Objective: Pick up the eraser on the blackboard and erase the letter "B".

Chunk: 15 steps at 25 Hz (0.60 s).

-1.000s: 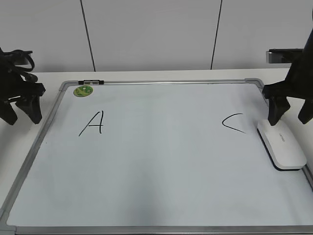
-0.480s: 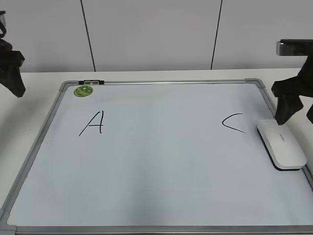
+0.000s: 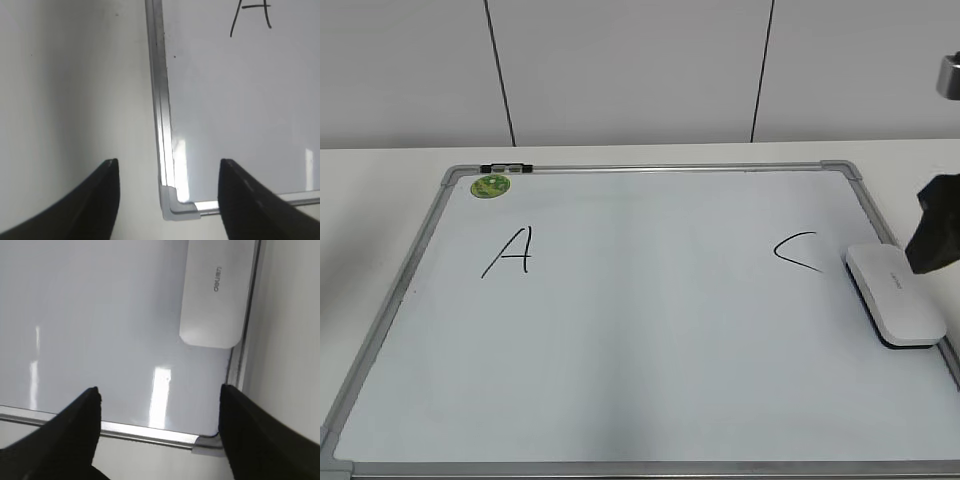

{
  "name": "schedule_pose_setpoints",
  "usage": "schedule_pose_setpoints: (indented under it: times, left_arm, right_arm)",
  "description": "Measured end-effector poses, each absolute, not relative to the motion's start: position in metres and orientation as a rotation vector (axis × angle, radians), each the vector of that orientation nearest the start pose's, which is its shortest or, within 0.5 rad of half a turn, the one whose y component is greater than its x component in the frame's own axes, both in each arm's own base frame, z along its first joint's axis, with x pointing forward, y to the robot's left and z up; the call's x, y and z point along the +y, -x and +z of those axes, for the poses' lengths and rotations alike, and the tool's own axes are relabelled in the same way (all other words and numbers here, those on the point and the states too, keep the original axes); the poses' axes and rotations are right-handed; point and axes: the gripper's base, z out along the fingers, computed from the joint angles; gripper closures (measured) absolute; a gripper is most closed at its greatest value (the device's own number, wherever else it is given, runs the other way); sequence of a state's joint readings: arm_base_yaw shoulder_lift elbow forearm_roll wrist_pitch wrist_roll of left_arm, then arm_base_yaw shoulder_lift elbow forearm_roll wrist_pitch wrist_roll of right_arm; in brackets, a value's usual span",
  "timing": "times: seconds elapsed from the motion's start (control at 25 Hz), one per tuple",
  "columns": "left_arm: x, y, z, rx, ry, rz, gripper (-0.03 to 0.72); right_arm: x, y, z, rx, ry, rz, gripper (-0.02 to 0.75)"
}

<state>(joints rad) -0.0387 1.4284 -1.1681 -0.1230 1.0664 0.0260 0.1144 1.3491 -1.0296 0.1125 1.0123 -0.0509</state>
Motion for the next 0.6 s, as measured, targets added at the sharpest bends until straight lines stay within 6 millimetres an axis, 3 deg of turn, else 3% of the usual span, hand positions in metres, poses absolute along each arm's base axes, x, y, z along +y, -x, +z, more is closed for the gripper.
schedule_pose_setpoints:
  times: [0.36,0.6]
  left_arm:
    - [-0.015,-0.186,0.317,2.636,-0.045,-0.133,0.249]
    - [-0.012,-0.129,0.308,2.547,-0.050,-0.127,0.251]
  right_arm:
    - [0.032,-0.199,0.292,2.739,0.160,0.172,0.197]
    - [0.028,-0.161,0.293,2.692,0.163,0.174,0.197]
